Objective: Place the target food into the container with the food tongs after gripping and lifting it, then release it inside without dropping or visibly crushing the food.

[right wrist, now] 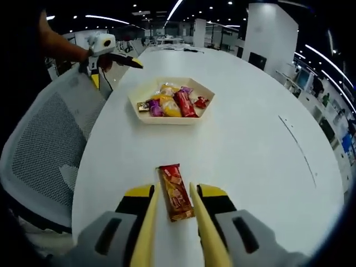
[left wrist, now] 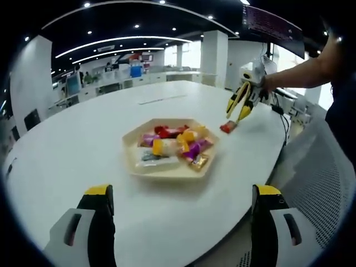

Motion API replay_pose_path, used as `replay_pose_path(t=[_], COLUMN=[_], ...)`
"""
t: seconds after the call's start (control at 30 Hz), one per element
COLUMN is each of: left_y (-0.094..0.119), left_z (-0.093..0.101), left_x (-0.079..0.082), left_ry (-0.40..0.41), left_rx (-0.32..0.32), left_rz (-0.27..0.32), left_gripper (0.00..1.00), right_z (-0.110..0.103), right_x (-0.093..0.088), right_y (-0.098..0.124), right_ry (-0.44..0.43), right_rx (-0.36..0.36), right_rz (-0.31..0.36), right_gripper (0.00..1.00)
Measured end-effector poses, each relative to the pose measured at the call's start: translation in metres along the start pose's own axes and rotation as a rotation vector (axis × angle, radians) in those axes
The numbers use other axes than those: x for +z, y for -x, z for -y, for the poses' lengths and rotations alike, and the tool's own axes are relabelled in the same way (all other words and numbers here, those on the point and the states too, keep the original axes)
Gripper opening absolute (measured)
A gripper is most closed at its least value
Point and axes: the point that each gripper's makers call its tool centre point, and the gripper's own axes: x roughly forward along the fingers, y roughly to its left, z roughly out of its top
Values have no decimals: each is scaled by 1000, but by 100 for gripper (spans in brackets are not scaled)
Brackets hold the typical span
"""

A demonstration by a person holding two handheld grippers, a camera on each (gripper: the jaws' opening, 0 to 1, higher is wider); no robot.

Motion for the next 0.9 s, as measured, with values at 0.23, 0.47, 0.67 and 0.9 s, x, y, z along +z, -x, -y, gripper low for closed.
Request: replay_pose_path(t=[0.23, 0.47, 0.67, 0.9], left_y=[0, -1, 1, 1], left_z=[1, 1, 1, -1], left_x=[0, 0, 3, 4], left_ry=[3, 1, 2, -3], left_rx=[0, -6, 0, 6], left_rz=[-1, -1, 8, 19], left_gripper=[100, 100, 100, 100], right_z=[4, 5, 7, 7], right_x=[-13, -16, -14, -15], right_y=[-9, -9, -9, -10], right_ry=[-18, -102, -139, -171], right_rx=[-15, -34, -59, -91], right_rz=[-26, -57, -80, -89], right_gripper=[29, 26, 24, 24])
